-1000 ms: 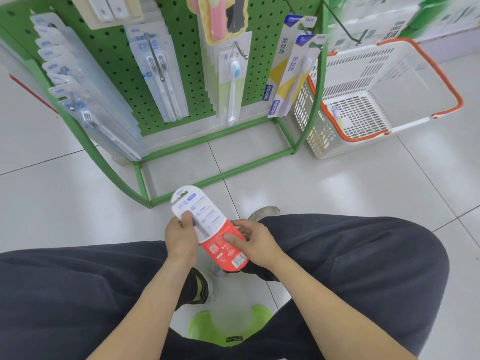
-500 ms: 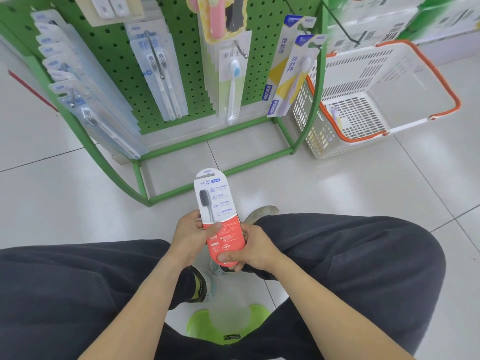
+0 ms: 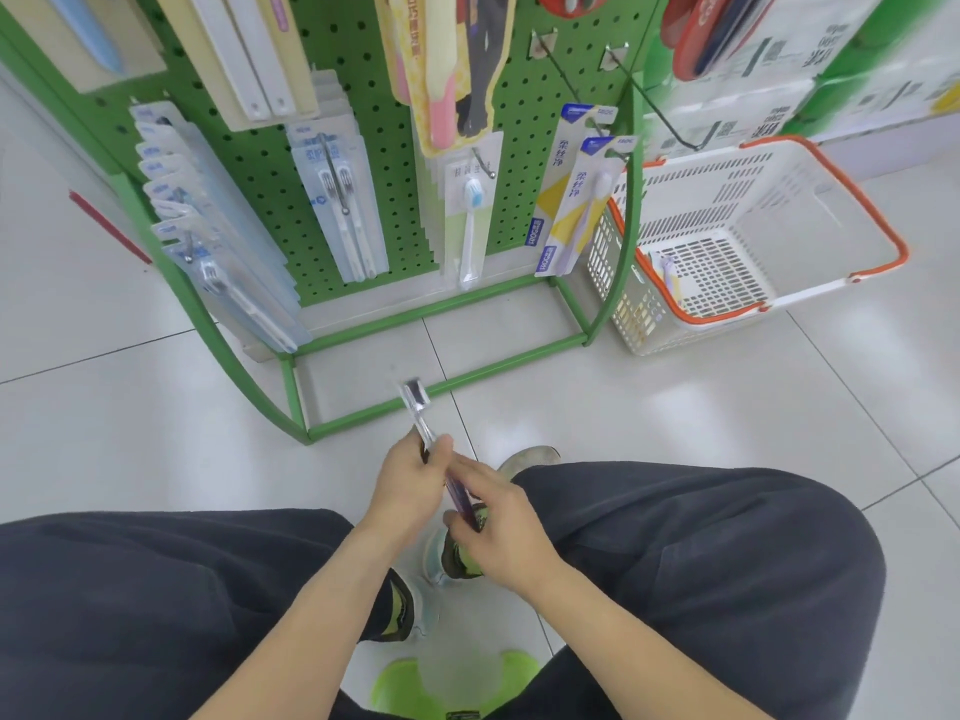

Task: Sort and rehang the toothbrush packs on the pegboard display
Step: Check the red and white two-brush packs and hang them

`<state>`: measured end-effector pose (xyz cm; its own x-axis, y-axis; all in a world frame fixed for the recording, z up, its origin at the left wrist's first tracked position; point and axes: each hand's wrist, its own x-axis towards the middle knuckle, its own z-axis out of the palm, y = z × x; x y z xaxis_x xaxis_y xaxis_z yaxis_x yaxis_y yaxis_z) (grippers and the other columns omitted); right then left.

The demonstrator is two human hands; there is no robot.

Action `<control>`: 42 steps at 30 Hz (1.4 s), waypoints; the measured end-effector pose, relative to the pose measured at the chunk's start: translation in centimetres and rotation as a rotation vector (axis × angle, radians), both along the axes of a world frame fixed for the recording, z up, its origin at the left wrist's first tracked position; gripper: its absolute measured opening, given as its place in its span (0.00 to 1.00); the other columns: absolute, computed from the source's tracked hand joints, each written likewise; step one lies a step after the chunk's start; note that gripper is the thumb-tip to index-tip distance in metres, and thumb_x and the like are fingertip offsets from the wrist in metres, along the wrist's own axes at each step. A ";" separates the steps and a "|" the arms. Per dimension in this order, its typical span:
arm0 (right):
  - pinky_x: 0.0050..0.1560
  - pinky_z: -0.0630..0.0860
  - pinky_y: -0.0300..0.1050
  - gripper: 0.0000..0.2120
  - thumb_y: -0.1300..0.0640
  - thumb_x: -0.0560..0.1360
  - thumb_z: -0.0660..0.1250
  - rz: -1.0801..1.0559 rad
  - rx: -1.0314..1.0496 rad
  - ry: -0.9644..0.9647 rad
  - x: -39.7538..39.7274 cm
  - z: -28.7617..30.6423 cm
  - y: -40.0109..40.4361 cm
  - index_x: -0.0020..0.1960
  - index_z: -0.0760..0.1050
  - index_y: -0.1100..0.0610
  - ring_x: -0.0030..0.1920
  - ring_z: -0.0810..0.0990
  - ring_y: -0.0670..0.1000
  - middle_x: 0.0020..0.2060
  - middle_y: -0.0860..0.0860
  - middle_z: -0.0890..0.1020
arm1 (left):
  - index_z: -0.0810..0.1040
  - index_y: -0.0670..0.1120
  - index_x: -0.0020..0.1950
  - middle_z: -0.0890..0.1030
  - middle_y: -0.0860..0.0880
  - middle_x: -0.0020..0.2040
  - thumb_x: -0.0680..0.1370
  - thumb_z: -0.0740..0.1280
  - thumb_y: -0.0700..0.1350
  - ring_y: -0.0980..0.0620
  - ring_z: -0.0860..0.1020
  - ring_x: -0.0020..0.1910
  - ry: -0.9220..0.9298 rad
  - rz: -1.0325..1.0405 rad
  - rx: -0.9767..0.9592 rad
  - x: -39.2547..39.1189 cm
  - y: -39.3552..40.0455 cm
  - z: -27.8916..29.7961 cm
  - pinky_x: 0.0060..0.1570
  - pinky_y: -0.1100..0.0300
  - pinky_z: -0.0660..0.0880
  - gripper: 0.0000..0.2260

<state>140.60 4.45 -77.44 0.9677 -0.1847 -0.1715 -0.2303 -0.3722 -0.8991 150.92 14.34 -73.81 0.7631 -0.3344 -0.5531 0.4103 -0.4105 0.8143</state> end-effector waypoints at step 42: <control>0.48 0.77 0.38 0.13 0.56 0.70 0.76 -0.771 -0.017 -0.784 13.5 31.3 -25.0 0.53 0.80 0.46 0.54 0.83 0.50 0.58 0.49 0.81 | 0.44 0.56 0.83 0.73 0.49 0.33 0.80 0.62 0.33 0.48 0.75 0.32 -1.318 -0.352 -0.043 9.0 -24.0 33.5 0.35 0.46 0.75 0.40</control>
<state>154.07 -20.59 -46.10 0.4310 -0.7827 0.4491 0.2265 -0.3879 -0.8934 159.94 -9.65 -40.32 0.5838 -0.6170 0.5277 -0.7935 -0.2960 0.5318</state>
